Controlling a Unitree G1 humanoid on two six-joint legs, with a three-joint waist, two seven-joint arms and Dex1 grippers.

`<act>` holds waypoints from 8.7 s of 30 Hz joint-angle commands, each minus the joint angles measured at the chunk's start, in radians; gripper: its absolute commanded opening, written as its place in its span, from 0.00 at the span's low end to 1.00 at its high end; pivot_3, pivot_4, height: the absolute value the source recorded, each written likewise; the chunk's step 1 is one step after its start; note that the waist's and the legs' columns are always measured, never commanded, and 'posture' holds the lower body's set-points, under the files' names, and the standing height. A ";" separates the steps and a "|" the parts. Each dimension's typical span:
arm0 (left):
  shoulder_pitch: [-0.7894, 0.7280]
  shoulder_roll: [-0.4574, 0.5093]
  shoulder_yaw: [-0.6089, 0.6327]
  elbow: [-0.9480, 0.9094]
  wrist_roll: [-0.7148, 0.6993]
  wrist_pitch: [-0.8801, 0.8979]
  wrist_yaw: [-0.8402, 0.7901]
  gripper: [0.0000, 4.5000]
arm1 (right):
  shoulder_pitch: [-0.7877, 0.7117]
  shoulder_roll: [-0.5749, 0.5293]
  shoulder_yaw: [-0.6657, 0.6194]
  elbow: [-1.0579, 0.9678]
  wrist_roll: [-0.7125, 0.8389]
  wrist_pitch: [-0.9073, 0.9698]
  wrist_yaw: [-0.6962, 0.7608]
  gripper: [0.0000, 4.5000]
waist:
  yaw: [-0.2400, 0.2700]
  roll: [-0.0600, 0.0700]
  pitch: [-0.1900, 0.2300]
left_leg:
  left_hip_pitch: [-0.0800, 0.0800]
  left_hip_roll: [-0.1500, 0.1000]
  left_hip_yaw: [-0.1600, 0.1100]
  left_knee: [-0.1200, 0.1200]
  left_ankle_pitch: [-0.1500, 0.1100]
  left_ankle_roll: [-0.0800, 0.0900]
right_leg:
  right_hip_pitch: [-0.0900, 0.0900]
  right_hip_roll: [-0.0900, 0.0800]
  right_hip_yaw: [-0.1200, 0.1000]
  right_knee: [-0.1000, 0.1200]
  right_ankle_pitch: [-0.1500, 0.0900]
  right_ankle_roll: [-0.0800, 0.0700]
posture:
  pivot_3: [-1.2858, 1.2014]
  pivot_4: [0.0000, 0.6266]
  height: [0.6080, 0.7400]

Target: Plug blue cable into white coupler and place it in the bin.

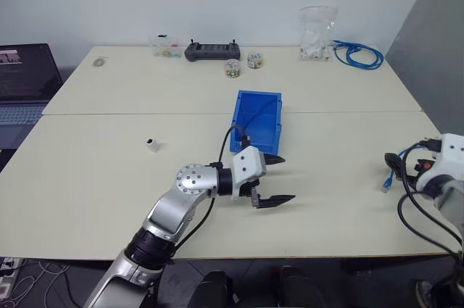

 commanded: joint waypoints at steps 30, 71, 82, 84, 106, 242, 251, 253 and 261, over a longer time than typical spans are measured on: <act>0.059 0.088 0.035 -0.041 0.049 -0.021 -0.016 1.00 | -0.310 0.218 -0.174 0.040 -0.083 0.360 -0.187 0.01 | -0.025 0.002 -0.001 | 0.000 0.001 0.000 0.000 0.000 0.000 | -0.001 0.000 0.001 0.002 0.000 0.000 | 0.52 0.24 1.00; 0.146 0.150 0.081 -0.095 0.039 -0.001 -0.015 1.00 | 0.063 -0.315 0.217 -0.138 -0.098 -0.207 0.745 0.84 | -0.026 0.008 0.005 | 0.000 -0.002 0.004 0.000 -0.002 0.004 | 0.000 -0.001 0.000 -0.001 -0.005 0.009 | 0.52 0.24 1.00; 0.133 0.138 0.066 -0.087 0.048 -0.006 -0.012 1.00 | -0.199 -0.558 0.637 0.348 -0.474 -1.045 1.276 0.84 | -0.022 0.004 0.007 | 0.002 0.001 0.007 0.000 -0.002 0.004 | 0.000 -0.001 0.000 -0.002 -0.004 0.009 | 0.52 0.24 1.00; 0.134 0.136 0.064 -0.091 0.048 -0.005 -0.011 1.00 | -0.296 -0.521 0.707 0.445 -0.546 -1.138 1.299 0.84 | -0.023 0.004 0.007 | 0.001 0.001 0.007 0.000 -0.002 0.004 | -0.001 -0.002 0.000 -0.002 -0.002 0.007 | 0.52 0.24 1.00; 0.143 0.142 0.059 -0.111 0.064 -0.008 0.001 1.00 | -0.686 -0.317 0.998 0.976 -0.853 -1.579 1.491 0.37 | -0.018 0.002 0.010 | 0.001 0.000 0.009 0.001 0.000 0.001 | -0.002 -0.003 0.002 -0.002 0.000 0.003 | 0.52 0.24 1.00; -0.083 0.248 0.299 -0.057 -0.579 0.833 -0.225 0.05 | 0.081 0.120 0.461 -0.425 0.549 -0.123 0.490 0.98 | -0.017 -0.001 0.003 | 0.006 -0.001 -0.012 0.000 -0.003 0.004 | 0.011 -0.002 -0.009 -0.007 -0.005 0.006 | 0.52 0.24 1.00; -0.071 0.257 0.304 -0.072 -0.613 0.836 -0.201 0.05 | 0.055 0.146 0.509 -0.414 0.552 -0.120 0.477 0.98 | -0.017 -0.001 0.003 | 0.003 -0.001 -0.011 0.000 -0.003 0.004 | 0.007 -0.002 -0.008 -0.006 -0.005 0.006 | 0.52 0.24 1.00; -0.067 0.261 0.304 -0.076 -0.619 0.837 -0.200 0.05 | 0.055 0.146 0.512 -0.414 0.558 -0.118 0.478 0.98 | -0.017 -0.001 0.003 | 0.003 -0.001 -0.011 0.000 -0.003 0.004 | 0.007 -0.002 -0.008 -0.006 -0.005 0.006 | 0.52 0.24 1.00; -0.062 0.277 0.297 -0.082 -0.636 0.829 -0.195 0.05 | 0.056 0.142 0.511 -0.415 0.594 -0.112 0.480 0.60 | -0.018 -0.001 0.003 | 0.002 -0.001 -0.011 0.000 -0.003 0.004 | 0.007 -0.002 -0.008 -0.006 -0.005 0.006 | 0.52 0.24 1.00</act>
